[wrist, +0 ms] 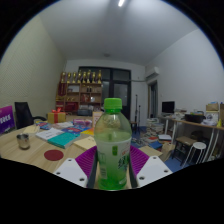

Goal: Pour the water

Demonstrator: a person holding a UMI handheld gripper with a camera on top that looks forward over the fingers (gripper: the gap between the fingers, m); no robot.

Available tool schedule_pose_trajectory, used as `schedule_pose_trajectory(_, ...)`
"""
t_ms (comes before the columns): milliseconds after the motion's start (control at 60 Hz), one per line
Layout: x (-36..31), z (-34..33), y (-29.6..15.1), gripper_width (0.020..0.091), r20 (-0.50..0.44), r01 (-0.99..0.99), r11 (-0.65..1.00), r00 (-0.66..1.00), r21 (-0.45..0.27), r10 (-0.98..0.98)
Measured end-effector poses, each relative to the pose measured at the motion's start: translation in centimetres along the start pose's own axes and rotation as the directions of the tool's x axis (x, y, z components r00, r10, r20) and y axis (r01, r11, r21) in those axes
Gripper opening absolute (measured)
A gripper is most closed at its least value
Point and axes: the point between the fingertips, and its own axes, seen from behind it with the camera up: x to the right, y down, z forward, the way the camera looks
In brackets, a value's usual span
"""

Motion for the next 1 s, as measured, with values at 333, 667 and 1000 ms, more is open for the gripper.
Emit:
schedule_pose_trajectory(333, -6.4, -0.1, -5.9, 0.0363, -0.03, 0.464, 0.886, 0.886, 0.014, -0.463)
schedule_pose_trajectory(667, -26.8, 3.9, -10.5, 0.0361, -0.091, 0.99, -0.023, -0.011, 0.138, -0.996)
schedule_pose_trajectory(1000, -31.0, 4.5, -7.6, 0.0363, -0.173, 0.711, -0.697, -0.678, 0.091, -0.714)
